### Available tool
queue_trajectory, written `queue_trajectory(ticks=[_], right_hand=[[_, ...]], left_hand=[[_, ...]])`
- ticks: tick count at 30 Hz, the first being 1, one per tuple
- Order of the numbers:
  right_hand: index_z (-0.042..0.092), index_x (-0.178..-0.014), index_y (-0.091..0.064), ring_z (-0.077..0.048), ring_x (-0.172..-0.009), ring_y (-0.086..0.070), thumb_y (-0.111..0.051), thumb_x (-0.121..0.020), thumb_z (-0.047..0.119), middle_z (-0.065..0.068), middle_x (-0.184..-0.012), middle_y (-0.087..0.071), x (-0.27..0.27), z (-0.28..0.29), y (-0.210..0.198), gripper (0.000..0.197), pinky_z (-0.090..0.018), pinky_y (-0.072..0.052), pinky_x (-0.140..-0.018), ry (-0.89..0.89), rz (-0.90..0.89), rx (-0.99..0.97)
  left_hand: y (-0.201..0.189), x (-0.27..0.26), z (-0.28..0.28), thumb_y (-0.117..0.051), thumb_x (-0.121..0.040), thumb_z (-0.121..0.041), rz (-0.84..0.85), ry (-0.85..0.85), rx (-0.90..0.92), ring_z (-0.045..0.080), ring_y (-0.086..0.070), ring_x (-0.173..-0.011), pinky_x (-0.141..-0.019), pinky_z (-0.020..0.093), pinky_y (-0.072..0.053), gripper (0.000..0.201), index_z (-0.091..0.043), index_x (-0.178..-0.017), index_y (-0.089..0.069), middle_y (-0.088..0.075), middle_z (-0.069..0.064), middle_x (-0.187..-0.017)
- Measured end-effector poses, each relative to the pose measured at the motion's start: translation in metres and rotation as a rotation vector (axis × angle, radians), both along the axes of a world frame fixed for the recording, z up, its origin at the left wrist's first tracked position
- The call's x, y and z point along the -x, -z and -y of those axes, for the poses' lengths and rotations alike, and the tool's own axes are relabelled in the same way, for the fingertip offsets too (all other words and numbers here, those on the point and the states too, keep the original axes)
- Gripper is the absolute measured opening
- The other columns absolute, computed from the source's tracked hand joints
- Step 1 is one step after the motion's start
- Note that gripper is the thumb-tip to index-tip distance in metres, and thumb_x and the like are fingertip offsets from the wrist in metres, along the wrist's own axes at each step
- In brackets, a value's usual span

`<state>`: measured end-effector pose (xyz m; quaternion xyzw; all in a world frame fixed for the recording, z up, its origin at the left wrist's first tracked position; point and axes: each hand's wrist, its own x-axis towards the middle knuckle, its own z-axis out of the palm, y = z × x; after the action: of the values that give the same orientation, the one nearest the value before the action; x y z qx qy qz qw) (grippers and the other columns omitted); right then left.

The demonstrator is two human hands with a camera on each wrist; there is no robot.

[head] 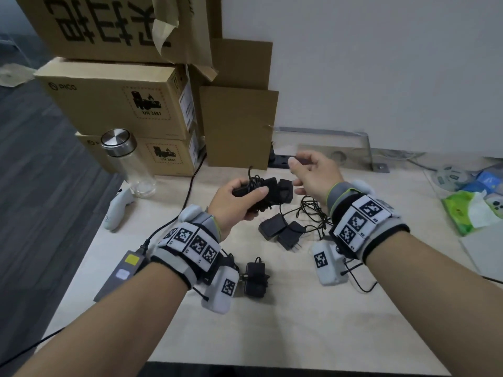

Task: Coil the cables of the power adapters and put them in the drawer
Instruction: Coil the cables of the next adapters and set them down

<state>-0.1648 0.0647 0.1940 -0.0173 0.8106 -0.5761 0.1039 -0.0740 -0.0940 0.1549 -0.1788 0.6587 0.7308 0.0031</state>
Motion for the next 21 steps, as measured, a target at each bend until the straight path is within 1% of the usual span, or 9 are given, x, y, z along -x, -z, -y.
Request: queue_trajectory(ticks=[4,6,8,10,12,14,17,19,21], right_hand=[[0.019,-0.127,-0.053,-0.022,-0.081,-0.066,-0.065,-0.086,0.045,-0.013,-0.106,-0.065,-0.027,-0.002,0.030,0.050,-0.037,-0.059,-0.065,-0.089,0.137,0.003],[0.021,-0.127,-0.051,-0.027,-0.089,-0.068,-0.067,-0.082,0.048,-0.013,-0.112,-0.063,-0.039,-0.005,0.044,0.055,-0.041,-0.060,-0.068,-0.093,0.191,0.019],[0.028,-0.121,-0.051,-0.027,-0.092,-0.068,-0.071,-0.074,0.056,-0.011,-0.114,-0.063,-0.048,-0.010,0.056,0.058,-0.044,-0.061,-0.068,-0.075,0.214,0.002],[0.025,-0.118,-0.054,-0.029,-0.091,-0.067,-0.073,-0.071,0.056,-0.007,-0.109,-0.064,-0.056,-0.017,0.067,0.060,-0.045,-0.061,-0.064,-0.070,0.231,-0.050],[0.019,-0.111,-0.056,-0.027,-0.089,-0.068,-0.078,-0.070,0.049,-0.005,-0.102,-0.065,-0.061,-0.026,0.079,0.055,-0.048,-0.060,-0.065,-0.080,0.265,-0.075],[0.020,-0.105,-0.054,-0.022,-0.094,-0.065,-0.081,-0.069,0.043,0.000,-0.102,-0.063,-0.064,-0.036,0.092,0.051,-0.046,-0.060,-0.073,-0.079,0.293,-0.091],[0.029,-0.109,-0.055,-0.016,-0.097,-0.062,-0.080,-0.065,0.042,0.008,-0.100,-0.062,-0.064,-0.047,0.110,0.052,-0.041,-0.056,-0.085,-0.055,0.274,-0.188],[0.034,-0.103,-0.056,-0.017,-0.094,-0.062,-0.077,-0.059,0.047,0.009,-0.097,-0.063,-0.067,-0.054,0.122,0.050,-0.042,-0.055,-0.086,-0.051,0.286,-0.246],[0.035,-0.101,-0.054,-0.017,-0.093,-0.061,-0.074,-0.061,0.050,0.007,-0.100,-0.063,-0.072,-0.061,0.132,0.048,-0.038,-0.054,-0.087,-0.079,0.305,-0.343]], left_hand=[[0.018,-0.007,-0.018,-0.063,-0.091,-0.033,0.069,-0.066,-0.211,0.022,-0.063,-0.078,-0.069,0.031,-0.055,0.032,-0.010,-0.112,-0.057,-0.064,0.012,-0.103],[0.023,-0.014,-0.027,-0.050,-0.096,-0.040,0.092,-0.010,-0.352,0.020,-0.067,-0.080,-0.079,0.034,-0.056,0.040,-0.009,-0.119,-0.055,-0.069,0.007,-0.100],[0.030,-0.023,-0.037,-0.036,-0.100,-0.045,0.101,0.083,-0.435,0.018,-0.070,-0.089,-0.091,0.035,-0.053,0.043,-0.013,-0.119,-0.058,-0.073,0.001,-0.098],[0.039,-0.030,-0.049,-0.029,-0.101,-0.047,0.136,0.155,-0.442,0.021,-0.066,-0.106,-0.099,0.036,-0.048,0.047,-0.017,-0.128,-0.054,-0.068,0.000,-0.116],[0.048,-0.037,-0.060,-0.027,-0.101,-0.049,0.185,0.226,-0.394,0.024,-0.059,-0.118,-0.106,0.038,-0.043,0.050,-0.021,-0.136,-0.046,-0.057,-0.003,-0.132],[0.056,-0.041,-0.066,-0.026,-0.100,-0.052,0.225,0.290,-0.339,0.024,-0.059,-0.117,-0.106,0.039,-0.043,0.047,-0.025,-0.132,-0.048,-0.055,-0.004,-0.135],[0.064,-0.044,-0.066,-0.031,-0.100,-0.050,0.269,0.287,-0.161,0.027,-0.063,-0.104,-0.095,0.039,-0.051,0.043,-0.022,-0.125,-0.053,-0.061,0.002,-0.122],[0.070,-0.047,-0.063,-0.041,-0.100,-0.043,0.257,0.193,-0.020,0.025,-0.065,-0.092,-0.088,0.043,-0.056,0.038,-0.016,-0.122,-0.055,-0.065,0.008,-0.112],[0.081,-0.050,-0.058,-0.050,-0.099,-0.033,0.214,0.116,0.129,0.020,-0.064,-0.079,-0.078,0.037,-0.058,0.027,-0.014,-0.114,-0.060,-0.067,0.011,-0.104]])
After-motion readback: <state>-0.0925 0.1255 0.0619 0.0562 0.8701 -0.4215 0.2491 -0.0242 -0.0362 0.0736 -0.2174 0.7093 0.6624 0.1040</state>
